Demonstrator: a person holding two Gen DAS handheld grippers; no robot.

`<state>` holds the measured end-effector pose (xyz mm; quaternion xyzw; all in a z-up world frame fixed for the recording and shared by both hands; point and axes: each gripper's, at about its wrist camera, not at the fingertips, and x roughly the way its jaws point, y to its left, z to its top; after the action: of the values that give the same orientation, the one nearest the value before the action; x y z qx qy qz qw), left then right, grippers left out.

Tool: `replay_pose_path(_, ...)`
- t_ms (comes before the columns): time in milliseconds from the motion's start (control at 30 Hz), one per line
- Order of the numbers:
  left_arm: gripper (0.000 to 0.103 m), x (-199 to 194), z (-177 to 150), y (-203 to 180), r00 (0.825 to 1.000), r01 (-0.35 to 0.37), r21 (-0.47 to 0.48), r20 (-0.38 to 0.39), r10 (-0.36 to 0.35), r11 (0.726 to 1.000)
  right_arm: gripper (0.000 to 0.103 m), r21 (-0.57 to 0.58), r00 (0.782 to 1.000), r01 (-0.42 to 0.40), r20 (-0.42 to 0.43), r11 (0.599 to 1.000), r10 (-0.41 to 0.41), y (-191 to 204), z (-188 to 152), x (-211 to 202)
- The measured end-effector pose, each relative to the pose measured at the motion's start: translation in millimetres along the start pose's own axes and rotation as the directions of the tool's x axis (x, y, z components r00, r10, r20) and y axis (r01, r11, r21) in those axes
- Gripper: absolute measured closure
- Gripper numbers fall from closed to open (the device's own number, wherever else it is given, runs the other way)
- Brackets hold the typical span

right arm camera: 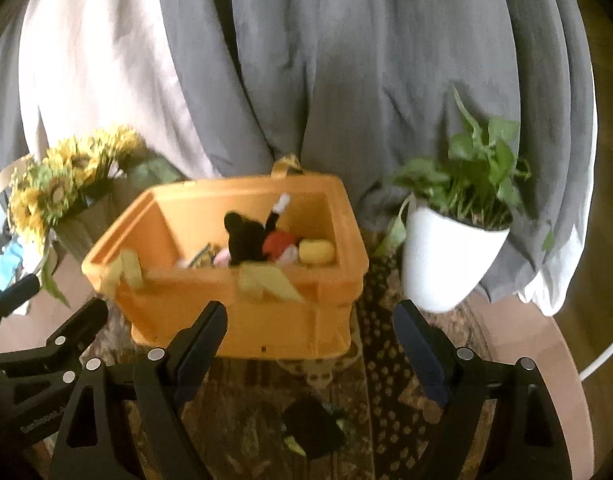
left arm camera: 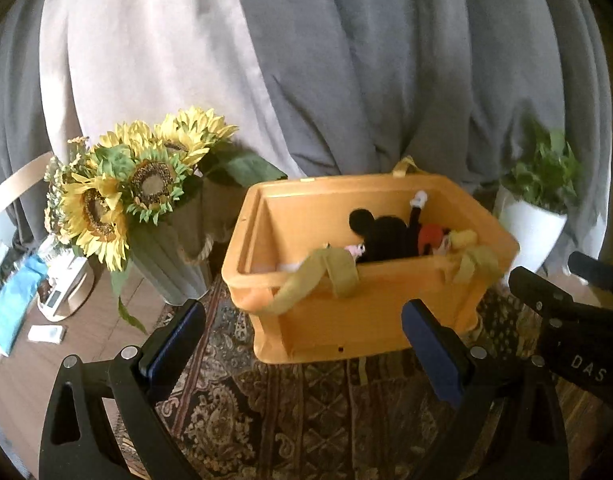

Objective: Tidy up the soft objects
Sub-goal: 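Move the right tool back to the black plush item on the rug, then grasp the black plush item with the right tool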

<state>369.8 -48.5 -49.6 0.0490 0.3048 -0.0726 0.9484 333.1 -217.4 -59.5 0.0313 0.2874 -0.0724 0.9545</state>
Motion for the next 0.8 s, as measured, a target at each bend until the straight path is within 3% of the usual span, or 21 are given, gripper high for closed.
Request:
replay_pose_path(333,0.003,7.3,-36.4,-10.4,0.994,0.020,0.054,-0.108,-0.014,0.998,0.017,0.035,0.986,-0.022,-0.163,0.999,0.027,-8.5,-46.3,22.8)
replay_pose_path(533,0.003,22.2,-56.7,-16.9,0.981,0.025,0.088,-0.196,-0.007,0.996,0.017,0.054,0.964,-0.031,-0.263,0.998,0.044,-11.7,-70.6,42.5)
replay_pose_path(800,0.003,44.2,-71.4,-20.6,0.959,0.027,0.105,-0.285,0.004,0.994,0.017,0.069,0.944,-0.041,-0.325,0.997,0.061,-13.0,-83.7,62.9)
